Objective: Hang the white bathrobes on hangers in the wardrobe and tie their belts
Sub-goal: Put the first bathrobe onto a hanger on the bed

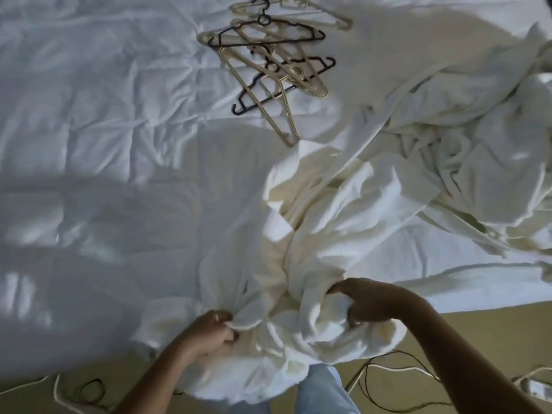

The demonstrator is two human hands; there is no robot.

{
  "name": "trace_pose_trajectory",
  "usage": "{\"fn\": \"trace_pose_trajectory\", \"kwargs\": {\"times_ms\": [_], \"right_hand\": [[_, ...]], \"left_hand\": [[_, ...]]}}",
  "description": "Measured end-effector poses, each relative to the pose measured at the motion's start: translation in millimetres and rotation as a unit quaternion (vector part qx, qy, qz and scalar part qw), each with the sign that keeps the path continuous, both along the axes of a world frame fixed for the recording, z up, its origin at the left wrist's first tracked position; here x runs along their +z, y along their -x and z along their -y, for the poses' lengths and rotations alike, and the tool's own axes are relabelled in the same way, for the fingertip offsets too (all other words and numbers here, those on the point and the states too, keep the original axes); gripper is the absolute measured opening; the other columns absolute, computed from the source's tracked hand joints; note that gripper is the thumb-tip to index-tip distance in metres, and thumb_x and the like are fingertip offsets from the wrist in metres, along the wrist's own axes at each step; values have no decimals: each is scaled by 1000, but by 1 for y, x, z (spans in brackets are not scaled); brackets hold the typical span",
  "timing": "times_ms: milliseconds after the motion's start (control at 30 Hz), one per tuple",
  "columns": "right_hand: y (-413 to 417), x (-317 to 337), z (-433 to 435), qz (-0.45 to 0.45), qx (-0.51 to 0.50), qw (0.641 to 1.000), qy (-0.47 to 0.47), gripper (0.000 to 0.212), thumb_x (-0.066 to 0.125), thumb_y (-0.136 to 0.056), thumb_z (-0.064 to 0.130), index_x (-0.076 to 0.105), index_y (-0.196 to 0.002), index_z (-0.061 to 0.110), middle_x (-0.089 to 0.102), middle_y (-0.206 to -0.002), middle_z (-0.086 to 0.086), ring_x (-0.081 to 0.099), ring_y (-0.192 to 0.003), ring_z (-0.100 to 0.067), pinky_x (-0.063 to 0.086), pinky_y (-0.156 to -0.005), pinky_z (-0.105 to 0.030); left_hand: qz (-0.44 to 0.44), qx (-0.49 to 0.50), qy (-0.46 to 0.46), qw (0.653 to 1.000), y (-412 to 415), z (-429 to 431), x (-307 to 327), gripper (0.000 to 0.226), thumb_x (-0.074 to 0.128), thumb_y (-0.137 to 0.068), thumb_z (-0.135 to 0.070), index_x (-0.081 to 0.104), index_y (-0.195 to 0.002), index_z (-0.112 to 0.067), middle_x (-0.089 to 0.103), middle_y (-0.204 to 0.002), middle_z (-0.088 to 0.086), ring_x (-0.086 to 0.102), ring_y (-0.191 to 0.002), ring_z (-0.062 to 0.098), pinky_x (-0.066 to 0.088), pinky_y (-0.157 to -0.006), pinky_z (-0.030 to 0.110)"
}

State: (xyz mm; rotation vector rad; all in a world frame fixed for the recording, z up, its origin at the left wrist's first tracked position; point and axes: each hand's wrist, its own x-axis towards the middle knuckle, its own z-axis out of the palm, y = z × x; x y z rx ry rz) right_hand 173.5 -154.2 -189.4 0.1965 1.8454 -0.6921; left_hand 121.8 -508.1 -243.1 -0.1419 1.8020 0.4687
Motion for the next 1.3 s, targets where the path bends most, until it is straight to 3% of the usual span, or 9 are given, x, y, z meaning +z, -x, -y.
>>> {"fn": "trace_pose_trajectory", "kwargs": {"times_ms": [167, 267, 433, 600, 733, 867, 1033, 1133, 1300], "right_hand": [[-27, -26, -38, -148, -345, 924, -78, 71, 67, -82, 11, 45, -148, 31, 57, -141, -9, 58, -119, -23, 49, -88, -30], [-15, -43, -36, -171, -520, 833, -76, 88, 66, -84, 55, 30, -157, 23, 50, -150, -14, 53, -133, -34, 47, -97, -40], [35, -76, 21, -129, -465, 871, -91, 122, 82, -59, 70, 17, -153, 26, 54, -135, -14, 58, -117, -34, 53, -94, -43], [43, -71, 14, -184, -387, 903, -24, 73, 78, -76, 39, 50, -142, 29, 63, -116, 7, 61, -105, -20, 46, -84, -31], [2, -51, -36, -241, -520, 819, -20, 44, 73, -85, 30, 64, -128, 28, 70, -106, 0, 66, -88, -14, 49, -67, -28], [-45, -41, -70, -288, -626, 717, -106, 41, 69, -81, 29, 63, -122, 28, 69, -107, -8, 64, -90, -22, 48, -68, -29], [-30, -44, -88, -329, -629, 687, -155, 46, 65, -71, 29, 65, -116, 23, 69, -109, -5, 65, -106, -27, 50, -79, -27], [-5, -45, -87, -347, -623, 693, -105, 58, 68, -78, 16, 56, -135, 14, 61, -118, -1, 65, -93, 5, 49, -74, -11], [-27, -47, -77, -277, -651, 705, -43, 100, 77, -81, 59, 21, -159, 31, 36, -157, 1, 47, -135, -18, 43, -106, -39]], "left_hand": [[-97, 6, -8, 995, -18, 3, -2, 7, 63, -96, -40, 67, -100, -36, 72, -101, -12, 68, -99, 14, 53, -83, 31], [-230, 59, -50, 970, 16, -26, 3, 45, 74, -90, -30, 58, -132, -27, 66, -123, -3, 66, -113, 19, 49, -92, 28], [-256, 62, -92, 960, 62, -115, -4, 116, 87, -62, -66, 31, -153, -20, 46, -144, 8, 49, -130, 26, 45, -108, 44], [-285, 0, -95, 954, 69, -128, -29, 45, 76, -85, -35, 66, -123, -15, 72, -116, 13, 67, -110, 32, 49, -88, 36], [-259, 318, -158, 898, 91, -52, -28, 10, 71, -91, -23, 71, -96, -15, 71, -89, 6, 66, -77, 21, 53, -64, 28], [-313, 519, -123, 786, 128, 31, -18, 21, 61, -97, -14, 68, -117, -14, 73, -100, 6, 70, -84, 22, 57, -67, 25], [-401, 417, -2, 815, 162, 70, -13, 34, 58, -100, -18, 61, -131, -4, 61, -108, 10, 59, -94, 23, 45, -55, 16], [-435, 333, 53, 835, 165, 74, -16, 43, 66, -90, -25, 58, -127, -5, 64, -114, 19, 63, -107, 39, 52, -83, 37], [-563, 151, 55, 811, 124, 16, -12, 64, 69, -80, -15, 50, -140, -3, 52, -135, 27, 49, -124, 44, 42, -100, 50]]}}
